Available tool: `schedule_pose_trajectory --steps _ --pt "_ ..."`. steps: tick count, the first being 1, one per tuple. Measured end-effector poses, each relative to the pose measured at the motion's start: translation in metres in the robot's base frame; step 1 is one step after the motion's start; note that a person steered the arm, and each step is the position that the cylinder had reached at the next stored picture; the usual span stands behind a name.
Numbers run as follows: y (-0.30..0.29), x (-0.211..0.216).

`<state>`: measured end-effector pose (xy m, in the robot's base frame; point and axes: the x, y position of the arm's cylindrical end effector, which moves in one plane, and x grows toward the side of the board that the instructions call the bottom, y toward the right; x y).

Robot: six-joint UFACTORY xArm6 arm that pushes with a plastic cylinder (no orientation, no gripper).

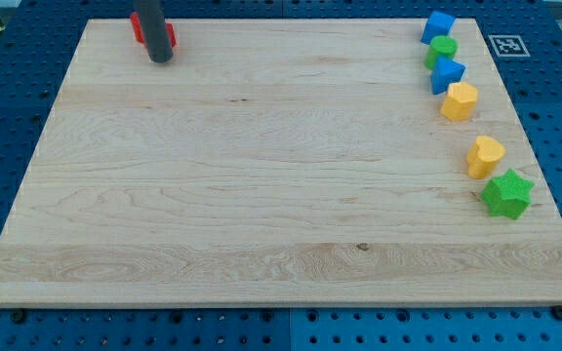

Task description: Nudge the yellow hexagon a bit right

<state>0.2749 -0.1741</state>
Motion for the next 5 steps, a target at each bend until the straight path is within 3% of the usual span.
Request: schedule_pose_trajectory --steps 1,2,4,5 --pt "0.034 0.043" --pt "0.109 0.08" --pt "0.248 0.084" --pt "0.248 0.088"
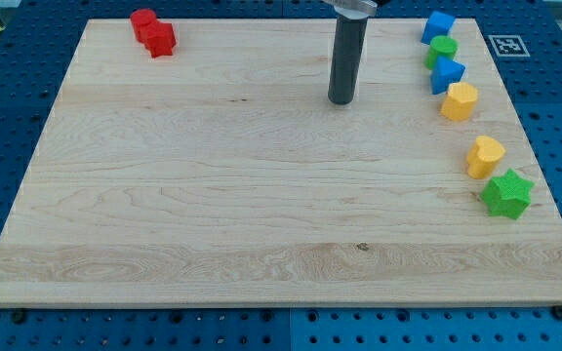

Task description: Nudge the yellow hexagon a bit right

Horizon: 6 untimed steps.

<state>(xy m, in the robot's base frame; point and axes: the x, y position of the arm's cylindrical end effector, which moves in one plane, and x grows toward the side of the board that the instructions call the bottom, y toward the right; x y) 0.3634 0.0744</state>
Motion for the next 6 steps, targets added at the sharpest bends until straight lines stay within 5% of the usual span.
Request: schedule_pose_trajectory --steps 1,6 --pt "0.04 0.033" --pt "0.155 0.04"
